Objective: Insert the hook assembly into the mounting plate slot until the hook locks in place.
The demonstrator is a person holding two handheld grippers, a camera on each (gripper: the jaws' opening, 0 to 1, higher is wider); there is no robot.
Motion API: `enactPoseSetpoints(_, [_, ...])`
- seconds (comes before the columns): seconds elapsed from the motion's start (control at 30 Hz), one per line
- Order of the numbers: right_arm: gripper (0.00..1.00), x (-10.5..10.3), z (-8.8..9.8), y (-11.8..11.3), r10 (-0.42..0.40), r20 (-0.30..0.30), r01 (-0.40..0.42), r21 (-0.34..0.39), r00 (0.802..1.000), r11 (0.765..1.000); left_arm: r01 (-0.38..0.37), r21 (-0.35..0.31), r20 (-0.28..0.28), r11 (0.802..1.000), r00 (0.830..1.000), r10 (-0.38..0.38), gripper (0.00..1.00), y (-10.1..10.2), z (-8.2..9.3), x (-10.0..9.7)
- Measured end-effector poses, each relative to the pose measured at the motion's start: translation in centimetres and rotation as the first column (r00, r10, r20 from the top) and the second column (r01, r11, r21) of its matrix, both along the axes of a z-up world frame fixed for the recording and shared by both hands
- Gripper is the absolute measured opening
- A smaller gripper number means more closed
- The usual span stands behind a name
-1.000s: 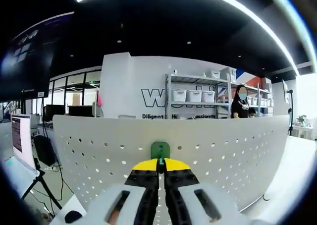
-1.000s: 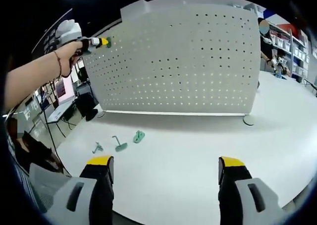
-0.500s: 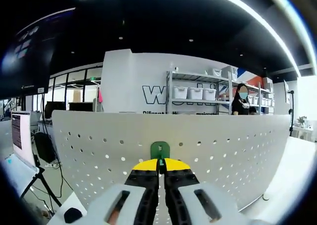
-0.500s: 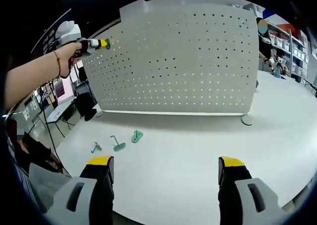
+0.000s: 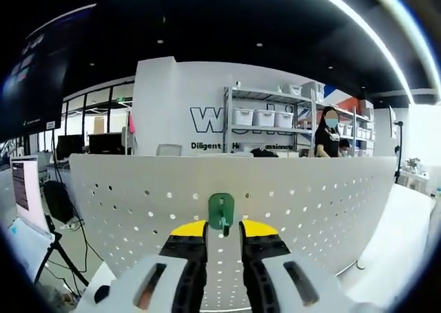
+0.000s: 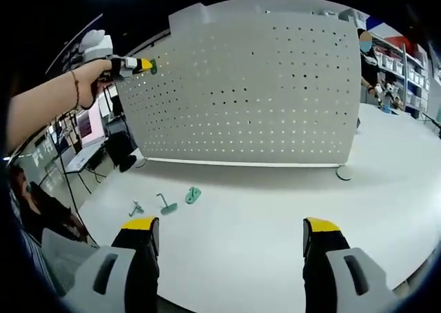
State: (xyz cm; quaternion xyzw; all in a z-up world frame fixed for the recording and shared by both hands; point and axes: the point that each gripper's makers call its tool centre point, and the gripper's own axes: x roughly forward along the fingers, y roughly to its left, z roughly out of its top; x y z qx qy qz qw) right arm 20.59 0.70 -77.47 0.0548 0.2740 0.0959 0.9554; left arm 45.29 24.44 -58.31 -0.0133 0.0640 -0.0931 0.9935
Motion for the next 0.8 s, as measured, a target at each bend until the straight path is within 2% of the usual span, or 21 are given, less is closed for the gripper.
enactPoseSetpoints(0.07, [0.83,-0.2,0.1,0.2,0.003,0.001,-0.003,0.001,1.0,1.0,0.001,0.019,0.005,1.0,1.0,-0.001,0.17,0.5,0.1,-0.7])
enactPoseSetpoints(0.2, [0.83,-0.6,0.2,0.1,-0.005,0.004,0.005,0.009,1.0,1.0,0.023,0.004,-0.004,1.0,1.0,-0.023,0.29,1.0,0.5,-1.9])
enactPoseSetpoints(0.33, [0.83,-1.0,0.2,-0.4,-0.021,0.006,0.021,0.02,1.0,1.0,0.04,0.011,-0.01,0.999,0.999,-0.04,0.33,1.9,0.8,-2.6])
enactPoseSetpoints(0.5, [0.83,-1.4,0.1,-0.7,-0.022,0.006,0.022,0.018,1.0,1.0,0.044,-0.035,-0.033,0.998,0.998,-0.046,0.51,3.7,1.0,-3.6])
enactPoseSetpoints(0.57, [0.83,-1.6,0.2,-0.8,-0.023,0.007,0.023,0.018,1.0,1.0,0.059,-0.034,-0.044,0.998,0.997,-0.06,0.53,4.0,0.9,-4.3])
enactPoseSetpoints(0.7, [0.83,-1.9,0.3,-0.8,-0.02,0.01,0.02,0.019,1.0,1.0,0.057,-0.014,-0.075,0.998,0.996,-0.057,0.69,5.0,0.1,-5.7])
enactPoseSetpoints(0.8, [0.83,-2.2,0.2,-0.6,0.002,0.006,-0.002,0.002,1.0,1.0,0.05,-0.026,-0.101,0.998,0.993,-0.053,0.71,6.1,-0.8,-6.9])
